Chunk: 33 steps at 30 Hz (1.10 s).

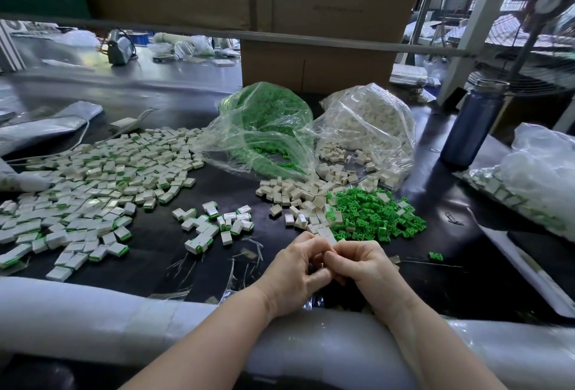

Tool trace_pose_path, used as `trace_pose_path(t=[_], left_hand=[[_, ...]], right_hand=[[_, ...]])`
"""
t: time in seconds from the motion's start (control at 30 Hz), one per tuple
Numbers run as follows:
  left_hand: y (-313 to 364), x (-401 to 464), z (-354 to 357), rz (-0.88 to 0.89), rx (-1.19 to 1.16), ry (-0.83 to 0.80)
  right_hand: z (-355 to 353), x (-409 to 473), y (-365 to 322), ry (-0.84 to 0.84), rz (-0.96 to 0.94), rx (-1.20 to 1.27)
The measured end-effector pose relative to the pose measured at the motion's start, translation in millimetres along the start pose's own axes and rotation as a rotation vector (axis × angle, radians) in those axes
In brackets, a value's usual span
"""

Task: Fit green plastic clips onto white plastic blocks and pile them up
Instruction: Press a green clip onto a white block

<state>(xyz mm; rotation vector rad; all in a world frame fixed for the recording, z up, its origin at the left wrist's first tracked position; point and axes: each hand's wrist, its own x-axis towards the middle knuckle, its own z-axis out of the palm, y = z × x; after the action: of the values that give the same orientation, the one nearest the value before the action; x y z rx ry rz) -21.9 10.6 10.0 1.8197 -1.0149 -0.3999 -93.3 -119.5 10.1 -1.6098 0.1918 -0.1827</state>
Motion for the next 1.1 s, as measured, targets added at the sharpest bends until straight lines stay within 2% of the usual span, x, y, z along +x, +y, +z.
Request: trace_pose_path(t=[0.2, 0.4, 0.93, 1.1], left_hand=[[1.5, -0.1, 0.4, 0.003, 0.025, 0.001], [-0.1, 0.4, -1.3, -0.004, -0.071, -0.001], [1.2, -0.5, -1.6, -0.001, 0.004, -0.004], [2.2, 0.1, -1.7, -0.005, -0.048, 0.013]], right_hand=[[-0.6, 0.9, 1.2, -0.002, -0.004, 0.008], [0.8, 0.3, -1.1, -0.037, -0.005, 0.064], [0.7, -0.7, -2.4, 0.019, 0.017, 0.018], [3.8, -1.1, -3.2, 0.004, -0.017, 0.070]])
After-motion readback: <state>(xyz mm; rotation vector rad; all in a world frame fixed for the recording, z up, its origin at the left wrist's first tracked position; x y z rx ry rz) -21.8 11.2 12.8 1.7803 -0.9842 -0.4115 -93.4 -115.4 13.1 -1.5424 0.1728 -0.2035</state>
